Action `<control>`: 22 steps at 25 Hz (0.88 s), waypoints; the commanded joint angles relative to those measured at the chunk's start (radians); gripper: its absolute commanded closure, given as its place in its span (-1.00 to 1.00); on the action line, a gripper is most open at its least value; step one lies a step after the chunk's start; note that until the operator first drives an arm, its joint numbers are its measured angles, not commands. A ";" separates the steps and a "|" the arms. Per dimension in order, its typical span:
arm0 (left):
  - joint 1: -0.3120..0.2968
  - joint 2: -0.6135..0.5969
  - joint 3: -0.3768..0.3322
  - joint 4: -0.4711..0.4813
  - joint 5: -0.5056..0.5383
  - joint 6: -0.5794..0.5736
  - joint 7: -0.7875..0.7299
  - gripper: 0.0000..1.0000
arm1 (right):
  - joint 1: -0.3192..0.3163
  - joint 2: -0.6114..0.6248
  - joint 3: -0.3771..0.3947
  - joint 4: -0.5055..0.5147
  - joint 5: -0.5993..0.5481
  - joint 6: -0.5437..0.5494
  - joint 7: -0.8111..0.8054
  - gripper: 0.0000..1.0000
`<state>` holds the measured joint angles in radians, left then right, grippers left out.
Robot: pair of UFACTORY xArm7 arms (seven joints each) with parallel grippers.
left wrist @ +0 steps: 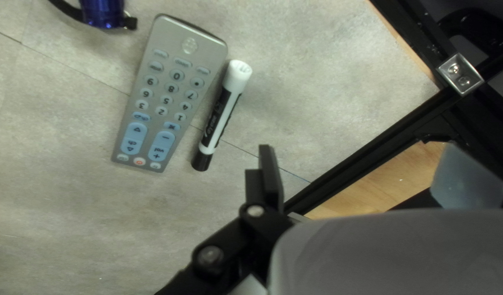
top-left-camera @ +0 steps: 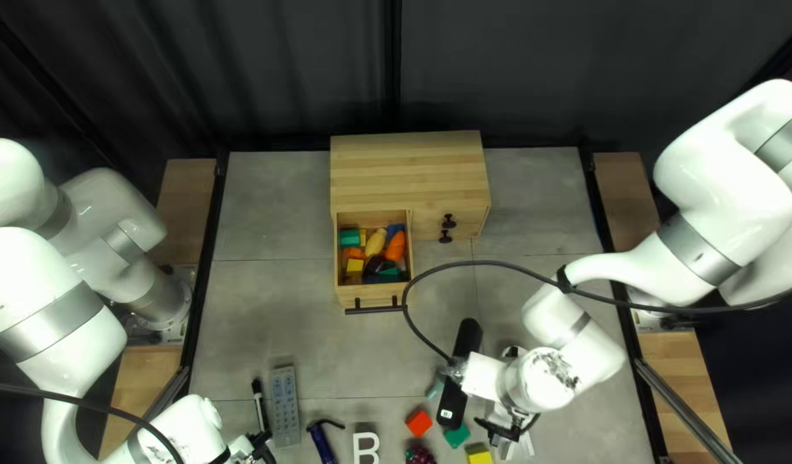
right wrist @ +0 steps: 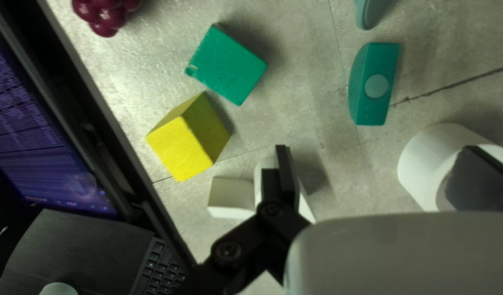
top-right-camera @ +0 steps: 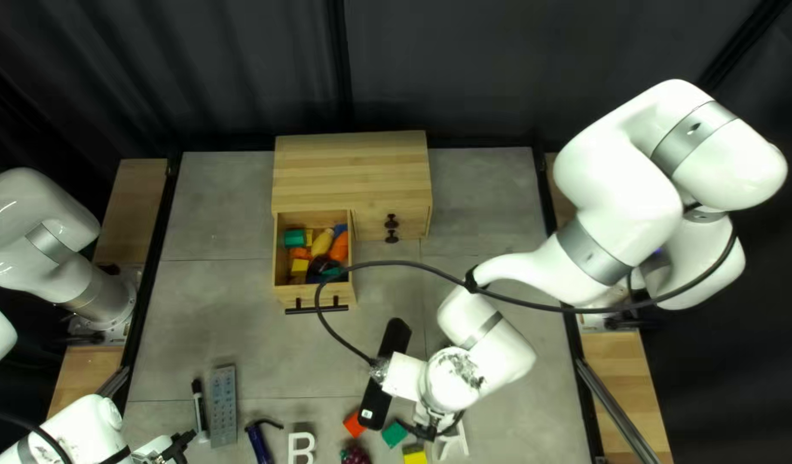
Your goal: Open drawers and place objects into drawer and close
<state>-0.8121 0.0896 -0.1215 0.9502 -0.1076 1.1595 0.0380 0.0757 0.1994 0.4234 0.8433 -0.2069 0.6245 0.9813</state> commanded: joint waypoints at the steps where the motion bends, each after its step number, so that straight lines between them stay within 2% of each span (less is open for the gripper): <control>1: 0.000 0.000 0.000 0.000 0.000 0.000 0.000 -1.00 | -0.007 0.017 -0.006 -0.001 -0.005 -0.022 -0.015 -1.00; 22: 0.000 0.000 0.000 0.000 0.000 0.000 0.000 -1.00 | -0.024 0.069 -0.009 -0.018 0.010 -0.079 -0.045 -1.00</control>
<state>-0.8121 0.0896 -0.1215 0.9502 -0.1076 1.1595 0.0380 0.0529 0.2659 0.4145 0.8291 -0.1987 0.5512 0.9367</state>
